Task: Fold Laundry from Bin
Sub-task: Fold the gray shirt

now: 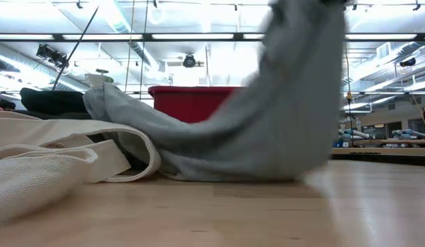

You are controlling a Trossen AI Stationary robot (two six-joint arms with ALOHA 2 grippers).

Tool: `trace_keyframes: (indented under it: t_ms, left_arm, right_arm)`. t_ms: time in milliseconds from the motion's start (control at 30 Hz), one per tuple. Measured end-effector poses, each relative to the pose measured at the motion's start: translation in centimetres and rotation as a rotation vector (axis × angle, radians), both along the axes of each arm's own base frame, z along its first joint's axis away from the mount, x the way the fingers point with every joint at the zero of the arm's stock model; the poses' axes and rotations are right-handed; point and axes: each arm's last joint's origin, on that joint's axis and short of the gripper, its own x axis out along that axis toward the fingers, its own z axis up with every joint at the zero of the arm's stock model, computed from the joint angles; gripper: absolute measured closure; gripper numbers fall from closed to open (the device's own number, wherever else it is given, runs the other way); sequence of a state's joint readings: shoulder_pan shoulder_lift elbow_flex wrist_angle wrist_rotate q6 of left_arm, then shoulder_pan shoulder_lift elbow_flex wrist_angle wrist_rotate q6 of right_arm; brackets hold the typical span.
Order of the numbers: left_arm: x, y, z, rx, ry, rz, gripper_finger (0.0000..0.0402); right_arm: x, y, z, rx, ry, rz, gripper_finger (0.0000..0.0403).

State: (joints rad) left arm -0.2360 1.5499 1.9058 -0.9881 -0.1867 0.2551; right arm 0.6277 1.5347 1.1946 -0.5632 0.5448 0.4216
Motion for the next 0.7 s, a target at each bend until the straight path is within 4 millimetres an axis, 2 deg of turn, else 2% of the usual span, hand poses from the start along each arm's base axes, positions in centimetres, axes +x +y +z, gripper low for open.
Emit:
trace_keyframes:
  t_ms: [100,200,300,400,567,700]
  left_arm:
    - [0.7,-0.1,-2.7,0.012,0.091,-0.002,0.0159]
    - [1.4,-0.1,-6.0,0.034,0.165,-0.002,0.0159]
    - [2.3,0.0,-9.9,0.065,0.213,-0.018,0.0159]
    - [2.7,0.5,-13.1,0.093,0.251,-0.021,0.0159]
    - [2.4,1.9,-17.3,0.09,0.332,0.03,0.0159]
    - [2.5,2.7,-19.7,-0.038,0.324,0.081,0.0159]
  right_arm:
    - [-1.3,0.4,-1.8,0.164,0.189,-0.117,0.0284]
    - [-2.4,1.0,-2.7,0.311,0.323,-0.267,0.0256]
    - [-3.2,2.3,-3.8,0.433,0.442,-0.374,0.0248]
    - [-3.7,3.5,-4.6,0.515,0.542,-0.402,0.0247]
    - [-3.7,4.1,-5.0,0.534,0.522,-0.441,0.0249]
    - [-3.4,4.1,-4.9,0.506,0.421,-0.448,0.025]
